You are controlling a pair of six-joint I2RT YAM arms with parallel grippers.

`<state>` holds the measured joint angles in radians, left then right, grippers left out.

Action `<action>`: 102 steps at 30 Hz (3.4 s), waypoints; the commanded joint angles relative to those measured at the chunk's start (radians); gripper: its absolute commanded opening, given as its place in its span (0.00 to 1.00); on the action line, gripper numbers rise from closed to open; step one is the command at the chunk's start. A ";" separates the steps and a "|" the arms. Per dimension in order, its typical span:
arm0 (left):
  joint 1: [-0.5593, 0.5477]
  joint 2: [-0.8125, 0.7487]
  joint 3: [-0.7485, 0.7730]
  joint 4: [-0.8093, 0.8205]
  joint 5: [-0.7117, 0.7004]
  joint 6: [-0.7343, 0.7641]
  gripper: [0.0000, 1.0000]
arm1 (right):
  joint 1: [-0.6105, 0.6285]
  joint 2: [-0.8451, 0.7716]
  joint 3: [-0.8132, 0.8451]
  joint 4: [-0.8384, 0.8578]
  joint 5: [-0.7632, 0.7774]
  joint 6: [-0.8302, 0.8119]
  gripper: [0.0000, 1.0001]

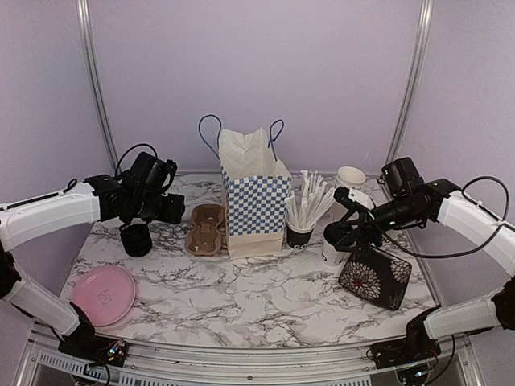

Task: Pack the takeout coffee

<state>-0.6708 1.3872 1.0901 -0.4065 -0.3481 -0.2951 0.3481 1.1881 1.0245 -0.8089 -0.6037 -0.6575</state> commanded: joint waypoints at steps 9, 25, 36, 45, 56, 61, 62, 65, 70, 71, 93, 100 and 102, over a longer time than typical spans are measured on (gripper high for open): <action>0.034 0.004 0.305 0.067 0.279 -0.060 0.76 | -0.008 0.046 0.026 -0.001 -0.148 -0.070 0.85; 0.008 0.317 0.692 -0.147 0.252 -0.166 0.66 | -0.008 0.006 -0.021 0.021 -0.142 -0.050 0.84; 0.009 0.501 0.879 -0.234 0.270 -0.180 0.37 | -0.008 -0.017 -0.043 0.040 -0.140 -0.042 0.84; 0.008 0.574 0.975 -0.317 0.218 -0.163 0.22 | -0.008 -0.050 -0.065 0.056 -0.134 -0.036 0.84; 0.008 0.499 0.971 -0.289 0.202 -0.177 0.00 | -0.008 -0.043 -0.049 0.055 -0.141 -0.031 0.84; 0.009 0.396 0.935 -0.225 0.191 -0.217 0.00 | -0.009 -0.037 -0.031 0.040 -0.151 -0.031 0.84; 0.009 0.364 0.919 -0.204 0.189 -0.222 0.00 | -0.008 -0.037 -0.028 0.039 -0.154 -0.031 0.84; 0.008 0.288 0.882 -0.156 0.191 -0.235 0.00 | -0.008 -0.030 -0.018 0.032 -0.161 -0.031 0.84; 0.009 0.198 0.859 -0.133 0.215 -0.242 0.00 | -0.008 -0.012 0.006 0.005 -0.190 -0.047 0.84; 0.009 0.182 0.847 -0.127 0.220 -0.243 0.00 | -0.008 -0.010 0.012 -0.002 -0.199 -0.053 0.84; 0.132 -0.152 0.653 -0.295 -0.068 -0.060 0.00 | 0.433 0.269 0.349 -0.036 0.037 -0.089 0.66; 0.278 -0.191 0.509 -0.258 0.031 -0.047 0.00 | 0.517 0.450 0.488 0.013 0.067 -0.005 0.64; 0.304 -0.203 0.509 -0.249 0.039 -0.041 0.00 | 0.547 0.517 0.554 0.032 0.087 0.033 0.63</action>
<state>-0.4107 1.2167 1.6005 -0.6838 -0.3458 -0.3634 0.8440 1.6142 1.4574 -0.8242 -0.5701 -0.7090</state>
